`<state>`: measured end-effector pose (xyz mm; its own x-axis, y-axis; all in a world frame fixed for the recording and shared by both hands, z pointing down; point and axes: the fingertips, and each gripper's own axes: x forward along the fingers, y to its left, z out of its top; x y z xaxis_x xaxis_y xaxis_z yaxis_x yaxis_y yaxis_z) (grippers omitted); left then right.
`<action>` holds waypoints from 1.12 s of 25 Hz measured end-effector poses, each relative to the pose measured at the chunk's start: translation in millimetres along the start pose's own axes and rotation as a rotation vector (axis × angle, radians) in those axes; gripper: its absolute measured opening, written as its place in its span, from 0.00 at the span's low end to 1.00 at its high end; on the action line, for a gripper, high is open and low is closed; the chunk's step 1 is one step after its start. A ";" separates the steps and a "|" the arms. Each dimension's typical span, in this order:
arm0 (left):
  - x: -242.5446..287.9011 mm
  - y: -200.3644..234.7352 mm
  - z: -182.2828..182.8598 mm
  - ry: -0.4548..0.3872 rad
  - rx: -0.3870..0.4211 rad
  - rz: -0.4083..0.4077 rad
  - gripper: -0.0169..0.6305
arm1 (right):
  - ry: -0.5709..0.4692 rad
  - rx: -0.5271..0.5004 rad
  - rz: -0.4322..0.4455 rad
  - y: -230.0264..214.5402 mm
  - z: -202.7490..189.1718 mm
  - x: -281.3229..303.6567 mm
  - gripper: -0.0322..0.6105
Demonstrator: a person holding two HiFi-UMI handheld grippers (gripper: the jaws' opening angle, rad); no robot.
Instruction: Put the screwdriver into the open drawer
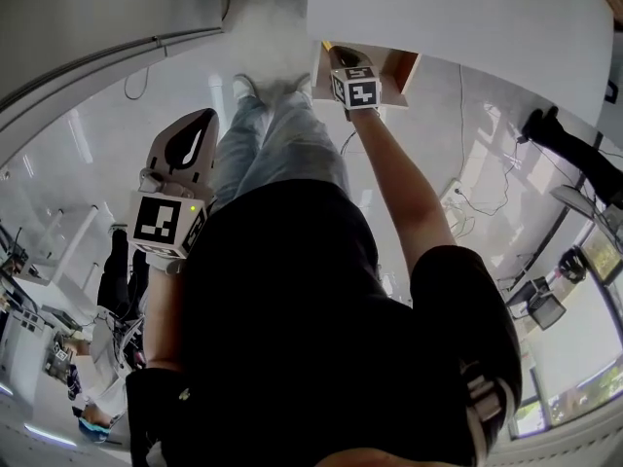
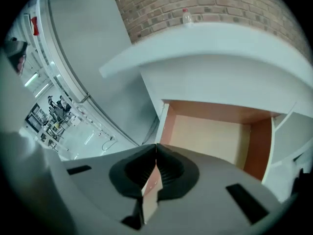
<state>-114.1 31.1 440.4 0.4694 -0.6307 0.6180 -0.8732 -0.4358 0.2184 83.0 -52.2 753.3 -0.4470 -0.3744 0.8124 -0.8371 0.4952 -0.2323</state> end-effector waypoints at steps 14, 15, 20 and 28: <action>-16.9 7.4 56.2 -0.153 0.023 -0.058 0.04 | -0.341 -0.036 0.015 73.8 122.7 -185.8 0.07; -19.2 7.1 62.7 -0.166 0.021 -0.065 0.04 | -0.370 -0.039 0.014 78.1 133.0 -200.9 0.07; -30.1 0.3 102.9 -0.240 0.036 -0.098 0.04 | -0.490 -0.080 -0.011 90.1 181.3 -270.7 0.07; -52.3 -7.6 156.3 -0.362 0.060 -0.144 0.04 | -0.641 -0.163 -0.050 114.3 232.9 -362.0 0.07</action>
<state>-111.4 -33.0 288.4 0.6117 -0.7417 0.2752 -0.7910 -0.5663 0.2317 75.7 -42.6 308.1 -0.5503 -0.7675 0.3290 -0.8258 0.5585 -0.0783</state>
